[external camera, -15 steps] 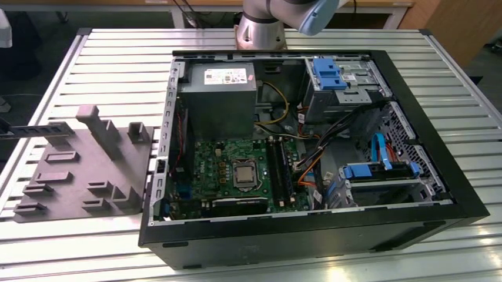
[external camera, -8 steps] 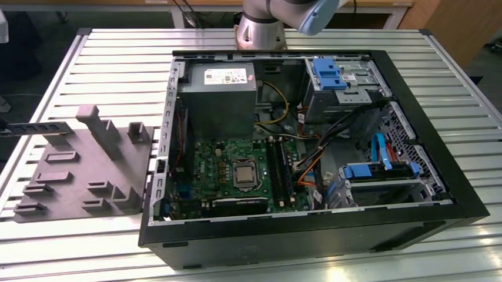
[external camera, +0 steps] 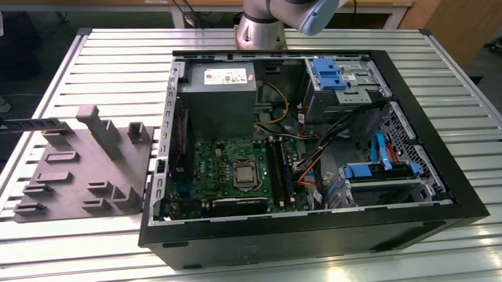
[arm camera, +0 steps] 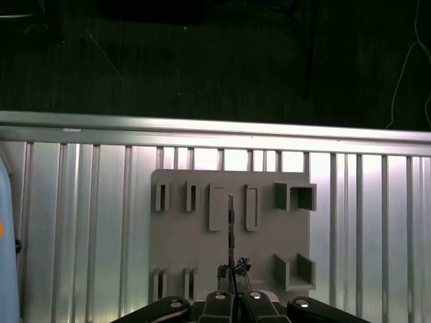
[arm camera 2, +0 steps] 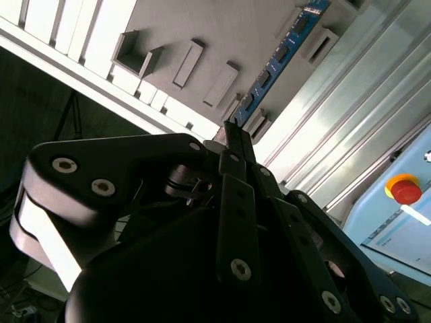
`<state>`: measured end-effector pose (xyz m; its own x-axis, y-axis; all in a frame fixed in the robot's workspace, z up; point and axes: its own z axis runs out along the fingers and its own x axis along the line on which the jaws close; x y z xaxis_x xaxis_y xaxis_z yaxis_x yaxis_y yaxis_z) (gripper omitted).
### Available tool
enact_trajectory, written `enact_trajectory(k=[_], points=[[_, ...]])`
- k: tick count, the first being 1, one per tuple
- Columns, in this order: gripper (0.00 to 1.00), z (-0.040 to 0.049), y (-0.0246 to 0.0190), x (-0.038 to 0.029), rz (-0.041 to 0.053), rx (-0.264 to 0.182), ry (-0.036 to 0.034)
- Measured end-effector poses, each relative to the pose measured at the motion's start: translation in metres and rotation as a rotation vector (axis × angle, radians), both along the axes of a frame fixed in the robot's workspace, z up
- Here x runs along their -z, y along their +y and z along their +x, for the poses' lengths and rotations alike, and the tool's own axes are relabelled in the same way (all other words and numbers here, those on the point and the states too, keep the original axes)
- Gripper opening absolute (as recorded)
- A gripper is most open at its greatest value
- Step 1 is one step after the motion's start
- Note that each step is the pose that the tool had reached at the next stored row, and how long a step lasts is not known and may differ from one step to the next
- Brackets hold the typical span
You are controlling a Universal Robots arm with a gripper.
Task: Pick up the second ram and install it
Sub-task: 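Pick up the second ram and move it above second insertion slot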
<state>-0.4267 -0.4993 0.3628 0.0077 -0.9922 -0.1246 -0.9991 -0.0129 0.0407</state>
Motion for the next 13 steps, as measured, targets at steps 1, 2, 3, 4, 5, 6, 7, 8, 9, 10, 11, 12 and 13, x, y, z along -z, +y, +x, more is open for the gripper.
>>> enact_trajectory(k=[1, 2, 3, 4, 5, 6, 7, 8, 9, 10, 11, 12, 13], points=[[0.11, 0.0000, 0.0000, -0.0009, 0.0005, 0.000, 0.0000], [0.11, 0.0000, 0.0000, -0.0018, 0.0007, 0.000, 0.0000], [0.11, 0.0000, 0.0000, -0.0027, 0.0010, 0.000, 0.0000], [0.11, -0.0001, 0.0000, -0.0036, 0.0011, 0.000, 0.0001], [0.11, 0.0000, 0.0000, -0.0045, 0.0014, 0.000, 0.0000], [0.11, -0.0001, 0.0000, -0.0054, 0.0017, 0.000, 0.0001], [0.11, 0.0000, 0.0000, -0.0065, 0.0021, 0.000, 0.0001], [0.11, -0.0001, 0.0000, -0.0076, 0.0024, 0.000, 0.0001], [0.11, -0.0001, 0.0000, -0.0086, 0.0028, 0.000, 0.0000], [0.11, -0.0001, 0.0000, -0.0096, 0.0031, 0.000, 0.0000], [0.11, -0.0001, 0.0000, -0.0106, 0.0033, 0.000, 0.0000], [0.11, -0.0001, 0.0000, -0.0115, 0.0036, 0.000, -0.0001], [0.11, -0.0001, 0.0000, -0.0124, 0.0039, 0.000, -0.0001]])
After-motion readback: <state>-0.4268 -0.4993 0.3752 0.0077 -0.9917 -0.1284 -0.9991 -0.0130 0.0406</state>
